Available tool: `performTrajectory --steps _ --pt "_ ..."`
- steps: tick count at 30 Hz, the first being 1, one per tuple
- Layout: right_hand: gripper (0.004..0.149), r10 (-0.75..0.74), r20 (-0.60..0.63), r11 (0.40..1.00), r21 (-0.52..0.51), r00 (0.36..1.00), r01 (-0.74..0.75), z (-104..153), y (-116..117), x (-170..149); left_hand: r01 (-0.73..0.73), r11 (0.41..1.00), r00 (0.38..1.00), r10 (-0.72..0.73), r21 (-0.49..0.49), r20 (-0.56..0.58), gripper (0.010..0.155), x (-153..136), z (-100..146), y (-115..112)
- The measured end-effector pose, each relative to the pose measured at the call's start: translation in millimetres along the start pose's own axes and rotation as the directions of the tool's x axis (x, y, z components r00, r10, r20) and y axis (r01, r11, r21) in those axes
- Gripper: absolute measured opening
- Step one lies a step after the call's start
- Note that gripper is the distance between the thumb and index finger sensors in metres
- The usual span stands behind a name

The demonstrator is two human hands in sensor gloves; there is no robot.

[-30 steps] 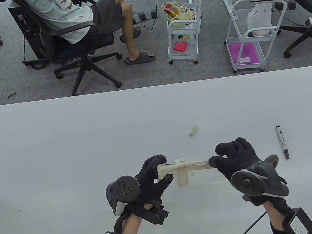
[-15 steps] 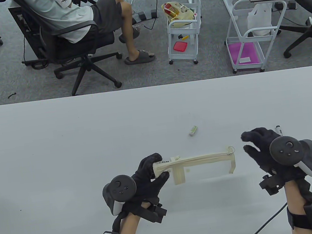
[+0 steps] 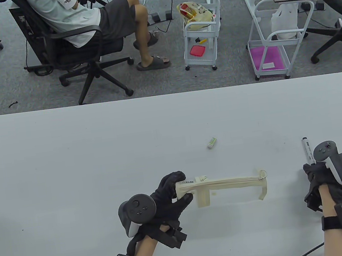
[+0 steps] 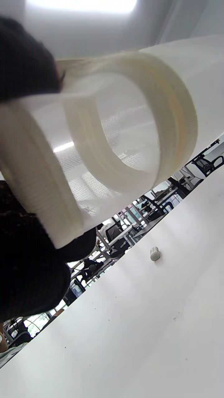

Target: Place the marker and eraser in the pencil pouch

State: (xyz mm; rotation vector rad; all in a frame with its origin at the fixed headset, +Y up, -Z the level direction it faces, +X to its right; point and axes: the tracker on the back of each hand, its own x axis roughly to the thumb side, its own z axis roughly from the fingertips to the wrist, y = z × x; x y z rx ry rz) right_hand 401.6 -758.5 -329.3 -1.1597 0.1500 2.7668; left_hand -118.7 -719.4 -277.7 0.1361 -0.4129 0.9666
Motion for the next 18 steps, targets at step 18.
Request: performTrajectory --steps 18 --pt "0.047 -0.349 0.305 0.888 -0.194 0.886 0.417 49 -62 10 0.005 1.0 1.0 -0.005 0.0 -0.019 0.071 0 1 1"
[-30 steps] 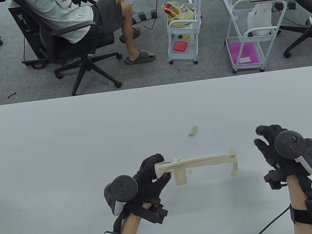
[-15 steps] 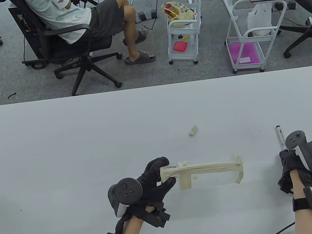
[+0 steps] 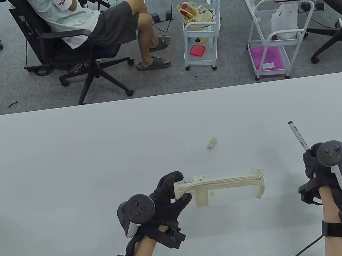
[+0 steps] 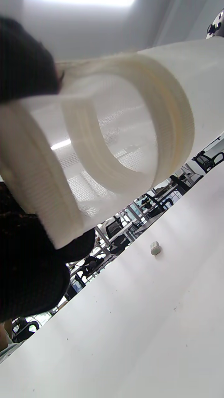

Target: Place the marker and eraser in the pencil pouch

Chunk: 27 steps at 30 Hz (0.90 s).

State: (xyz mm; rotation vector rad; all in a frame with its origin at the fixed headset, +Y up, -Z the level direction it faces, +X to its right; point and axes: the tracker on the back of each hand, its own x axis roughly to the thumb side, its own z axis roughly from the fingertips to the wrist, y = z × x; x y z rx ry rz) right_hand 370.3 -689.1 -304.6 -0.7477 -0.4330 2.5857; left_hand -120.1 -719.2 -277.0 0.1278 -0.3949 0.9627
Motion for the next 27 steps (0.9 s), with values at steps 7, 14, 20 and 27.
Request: performTrajectory --steps 7,14,20,27 --pt "0.044 -0.389 0.289 0.916 0.017 0.875 0.402 24 -44 24 -0.003 1.0 1.0 0.003 0.004 -0.012 0.071 0 -1 1" --pt "0.042 -0.611 0.475 0.791 0.346 0.633 0.504 45 -65 55 0.006 1.0 0.999 -0.005 0.018 -0.038 0.072 -2 -2 2" --pt "0.041 -0.715 0.476 0.69 0.595 0.512 0.412 60 -61 76 0.011 1.0 0.999 -0.01 0.018 -0.047 0.072 -2 -3 3" --pt "0.042 -0.537 0.583 0.828 0.503 0.61 0.247 75 -58 94 0.019 1.0 0.999 -0.018 0.005 -0.033 0.072 -1 -3 1"
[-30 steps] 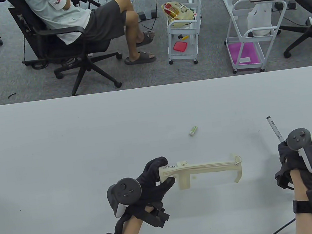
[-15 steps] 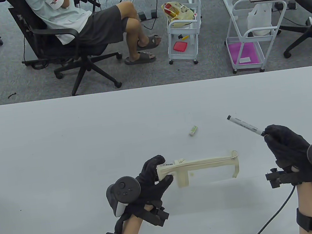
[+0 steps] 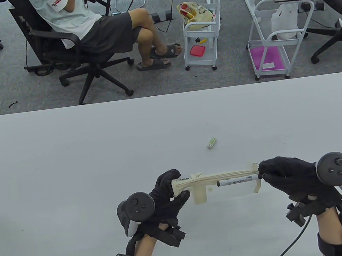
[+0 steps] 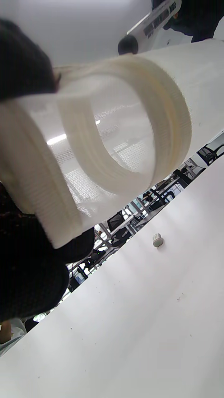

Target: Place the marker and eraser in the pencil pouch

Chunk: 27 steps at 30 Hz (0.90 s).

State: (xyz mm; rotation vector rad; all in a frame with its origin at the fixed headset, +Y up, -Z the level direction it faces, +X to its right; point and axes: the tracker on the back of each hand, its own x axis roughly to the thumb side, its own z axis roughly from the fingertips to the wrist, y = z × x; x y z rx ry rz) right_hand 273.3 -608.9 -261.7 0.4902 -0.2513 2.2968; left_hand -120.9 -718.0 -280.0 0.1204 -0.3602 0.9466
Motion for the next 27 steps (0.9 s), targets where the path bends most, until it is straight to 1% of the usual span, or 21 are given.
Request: performTrajectory --steps 1,3,6,8,9,12,14,16,20,22,24,26,27 --pt "0.041 0.017 0.001 1.0 -0.017 1.0 -0.017 0 0 1 0.009 1.0 1.0 -0.009 -0.002 0.001 0.072 1 0 0" --pt "0.041 0.071 -0.01 0.994 -0.086 0.997 -0.071 2 2 7 0.048 0.999 0.999 -0.048 -0.009 0.012 0.071 2 0 -1" --pt "0.041 0.157 -0.004 0.977 -0.143 0.988 -0.156 2 9 15 0.06 0.998 0.998 -0.059 -0.02 0.018 0.071 3 0 -4" --pt "0.041 0.207 0.011 0.972 -0.119 0.978 -0.204 1 18 22 0.042 0.999 0.999 -0.042 -0.028 0.017 0.071 5 0 -7" --pt "0.041 0.226 0.04 0.965 -0.143 0.973 -0.219 0 26 27 0.047 0.998 0.999 -0.047 -0.031 0.022 0.071 7 0 -8" --pt "0.041 0.272 0.078 0.957 -0.121 0.959 -0.262 -2 43 40 0.073 0.997 0.997 -0.072 -0.034 0.033 0.072 9 0 -10" --pt "0.041 0.309 0.102 0.95 -0.083 0.945 -0.302 -3 56 50 0.071 0.997 0.997 -0.07 -0.034 0.037 0.072 10 0 -11" --pt "0.041 0.336 0.112 0.942 -0.066 0.935 -0.33 -4 65 53 0.058 0.998 0.998 -0.056 -0.033 0.039 0.071 10 1 -11" --pt "0.04 0.383 0.091 0.924 -0.042 0.919 -0.38 -6 74 52 0.077 0.997 0.996 -0.076 -0.019 0.044 0.07 9 1 -10" --pt "0.04 0.414 0.076 0.91 -0.07 0.907 -0.41 -5 76 53 0.058 0.998 0.997 -0.057 -0.017 0.05 0.07 9 1 -9" --pt "0.039 0.471 0.058 0.88 -0.1 0.88 -0.465 -5 78 54 0.035 0.999 0.998 -0.034 -0.015 0.052 0.069 11 1 -9" --pt "0.039 0.553 0.041 0.829 -0.13 0.832 -0.544 -4 80 57 0.033 0.999 0.998 -0.032 -0.012 0.054 0.069 11 1 -9" --pt "0.039 0.557 0.043 0.826 -0.127 0.829 -0.549 -4 79 57 0.026 1.0 0.998 -0.026 -0.01 0.051 0.069 11 1 -9"
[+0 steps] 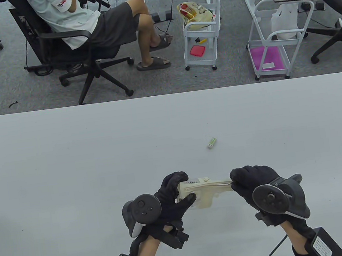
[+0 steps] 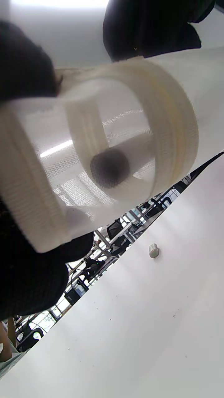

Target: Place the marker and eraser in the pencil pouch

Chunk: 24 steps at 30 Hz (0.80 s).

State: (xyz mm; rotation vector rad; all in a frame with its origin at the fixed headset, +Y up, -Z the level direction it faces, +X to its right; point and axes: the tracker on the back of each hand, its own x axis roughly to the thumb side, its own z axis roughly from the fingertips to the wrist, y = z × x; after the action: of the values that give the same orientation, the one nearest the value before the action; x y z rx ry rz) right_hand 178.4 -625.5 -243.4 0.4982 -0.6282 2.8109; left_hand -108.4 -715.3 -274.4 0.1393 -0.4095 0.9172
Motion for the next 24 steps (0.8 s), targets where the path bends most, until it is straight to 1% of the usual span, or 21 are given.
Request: performTrajectory --steps 2,4,5,7,9,10,12,14,15,16,17,18,19,20,22,24 --pt "0.038 -0.049 -0.007 0.999 -0.021 0.999 0.049 1 -3 -3 -0.008 1.0 1.0 0.008 0.0 -0.001 0.069 -2 0 1" --pt "0.039 -0.118 -0.018 0.991 -0.063 0.993 0.117 2 -11 -12 -0.038 0.999 0.999 0.038 0.004 -0.01 0.07 -3 0 2" --pt "0.04 -0.167 -0.044 0.982 -0.094 0.985 0.162 4 -17 -20 -0.05 0.999 0.999 0.051 0.01 -0.012 0.07 -4 1 3" --pt "0.043 -0.286 -0.079 0.953 -0.132 0.955 0.274 5 -26 -41 -0.066 0.998 0.998 0.066 0.02 -0.015 0.07 -5 1 5" --pt "0.048 -0.415 -0.113 0.904 -0.161 0.903 0.395 7 -29 -67 -0.079 0.996 0.997 0.08 0.028 -0.019 0.07 -6 1 7" --pt "0.052 -0.496 -0.149 0.867 -0.148 0.855 0.477 7 -25 -85 -0.088 0.996 0.996 0.089 0.034 -0.024 0.07 -7 1 9" --pt "0.064 -0.609 -0.202 0.791 -0.08 0.767 0.607 9 -10 -115 -0.103 0.994 0.994 0.105 0.042 -0.032 0.07 -9 1 10" --pt "0.079 -0.726 -0.282 0.645 0.037 0.627 0.763 12 16 -141 -0.122 0.991 0.991 0.124 0.05 -0.045 0.07 -11 1 11" --pt "0.086 -0.765 -0.322 0.559 0.1 0.558 0.823 13 29 -150 -0.128 0.99 0.99 0.131 0.052 -0.05 0.07 -12 0 12" --pt "0.091 -0.785 -0.352 0.494 0.144 0.51 0.858 14 38 -153 -0.129 0.99 0.99 0.132 0.054 -0.052 0.071 -13 0 12" --pt "0.096 -0.814 -0.39 0.386 0.191 0.431 0.902 15 51 -156 -0.127 0.99 0.99 0.13 0.056 -0.053 0.071 -14 0 13" --pt "0.099 -0.825 -0.418 0.316 0.217 0.381 0.924 15 59 -156 -0.122 0.991 0.991 0.125 0.058 -0.054 0.071 -14 0 13" --pt "0.101 -0.825 -0.43 0.295 0.226 0.366 0.929 15 63 -154 -0.117 0.991 0.991 0.12 0.061 -0.054 0.071 -14 0 14" --pt "0.103 -0.833 -0.42 0.287 0.228 0.36 0.93 13 69 -150 -0.115 0.991 0.991 0.118 0.064 -0.056 0.071 -14 0 14" --pt "0.104 -0.837 -0.418 0.251 0.28 0.353 0.927 9 73 -139 -0.115 0.991 0.991 0.119 0.067 -0.058 0.071 -14 0 15" --pt "0.102 -0.862 -0.386 0.236 0.271 0.329 0.933 6 75 -129 -0.113 0.991 0.991 0.117 0.071 -0.058 0.071 -13 0 15"
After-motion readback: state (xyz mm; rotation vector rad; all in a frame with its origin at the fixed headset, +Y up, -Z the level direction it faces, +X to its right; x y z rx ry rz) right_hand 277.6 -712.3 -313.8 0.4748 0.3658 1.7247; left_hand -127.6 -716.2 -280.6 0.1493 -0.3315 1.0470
